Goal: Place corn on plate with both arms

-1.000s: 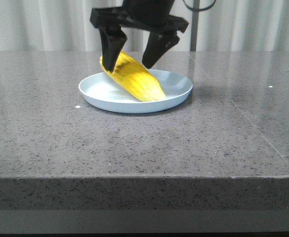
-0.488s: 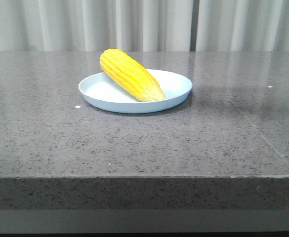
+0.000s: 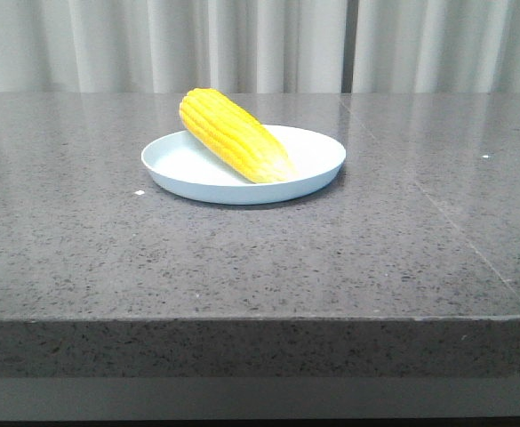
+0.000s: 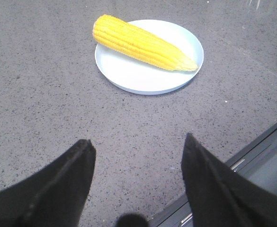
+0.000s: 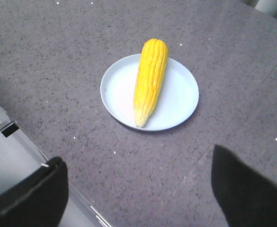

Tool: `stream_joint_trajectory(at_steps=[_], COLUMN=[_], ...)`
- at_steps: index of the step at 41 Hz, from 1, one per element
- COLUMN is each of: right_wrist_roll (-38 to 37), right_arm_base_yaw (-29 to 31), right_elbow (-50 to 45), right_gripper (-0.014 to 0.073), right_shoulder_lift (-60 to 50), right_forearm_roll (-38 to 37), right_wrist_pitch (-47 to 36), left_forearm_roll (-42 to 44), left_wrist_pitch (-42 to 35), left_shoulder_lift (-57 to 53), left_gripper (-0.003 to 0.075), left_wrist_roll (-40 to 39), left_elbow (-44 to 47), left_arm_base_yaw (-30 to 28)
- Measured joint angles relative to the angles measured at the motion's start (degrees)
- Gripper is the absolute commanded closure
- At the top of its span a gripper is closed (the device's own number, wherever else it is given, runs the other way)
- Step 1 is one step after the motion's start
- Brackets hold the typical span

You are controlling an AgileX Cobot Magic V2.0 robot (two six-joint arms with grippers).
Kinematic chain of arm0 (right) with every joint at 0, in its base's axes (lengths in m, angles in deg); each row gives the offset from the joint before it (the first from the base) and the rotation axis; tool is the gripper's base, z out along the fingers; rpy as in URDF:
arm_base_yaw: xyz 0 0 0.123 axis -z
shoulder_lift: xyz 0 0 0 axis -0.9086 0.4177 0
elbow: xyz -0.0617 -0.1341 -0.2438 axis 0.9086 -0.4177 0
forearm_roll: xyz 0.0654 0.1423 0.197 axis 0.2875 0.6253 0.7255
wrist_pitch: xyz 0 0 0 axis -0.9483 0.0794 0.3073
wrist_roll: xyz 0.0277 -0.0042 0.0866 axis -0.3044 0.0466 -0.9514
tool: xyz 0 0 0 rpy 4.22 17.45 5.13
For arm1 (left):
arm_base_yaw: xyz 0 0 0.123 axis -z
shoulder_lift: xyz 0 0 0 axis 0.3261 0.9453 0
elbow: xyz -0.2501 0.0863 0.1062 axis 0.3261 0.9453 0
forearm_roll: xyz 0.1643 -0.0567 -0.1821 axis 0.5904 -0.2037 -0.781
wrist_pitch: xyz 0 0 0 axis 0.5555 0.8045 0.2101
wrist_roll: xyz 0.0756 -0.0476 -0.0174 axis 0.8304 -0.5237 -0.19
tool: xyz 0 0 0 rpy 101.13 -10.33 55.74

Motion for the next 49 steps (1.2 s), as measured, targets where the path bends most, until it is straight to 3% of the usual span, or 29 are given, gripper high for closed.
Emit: stream_joint_trajectory(at_steps=[14,24,28,31,39,43,49], right_wrist_roll=[-1.00,-2.59,-2.73,-2.73,-2.73,-2.73,-2.73], right_arm_base_yaw=[0.00,0.00,0.00,0.00,0.00,0.00,0.00], right_elbow=[-12.89,-14.37,-14.37,-14.37,-14.46,-14.58,-14.58], right_gripper=[-0.0041,-0.0041,-0.0015,0.0074,0.0494,0.0650,0.0661], right_shoulder_lift=[-17.21,-19.12,-19.12,-19.12,-19.12,-19.12,-19.12], right_forearm_roll=[-0.50,-0.54,-0.64,-0.64,-0.64,-0.64,-0.64], right_wrist_pitch=[1.11,1.80,1.93,2.26,3.54,3.74,3.74], left_forearm_roll=[0.00,0.00,0.00,0.00,0.00,0.00,0.00], left_wrist_pitch=[0.00,0.00,0.00,0.00,0.00,0.00,0.00], left_shoulder_lift=[0.00,0.00,0.00,0.00,0.00,0.00,0.00], left_gripper=[0.0311,0.0314,0.0355,0.0429,0.0636,0.0720,0.0741], left_wrist_roll=[0.00,0.00,0.00,0.00,0.00,0.00,0.00], left_elbow=[0.00,0.00,0.00,0.00,0.00,0.00,0.00], left_arm_base_yaw=[0.00,0.00,0.00,0.00,0.00,0.00,0.00])
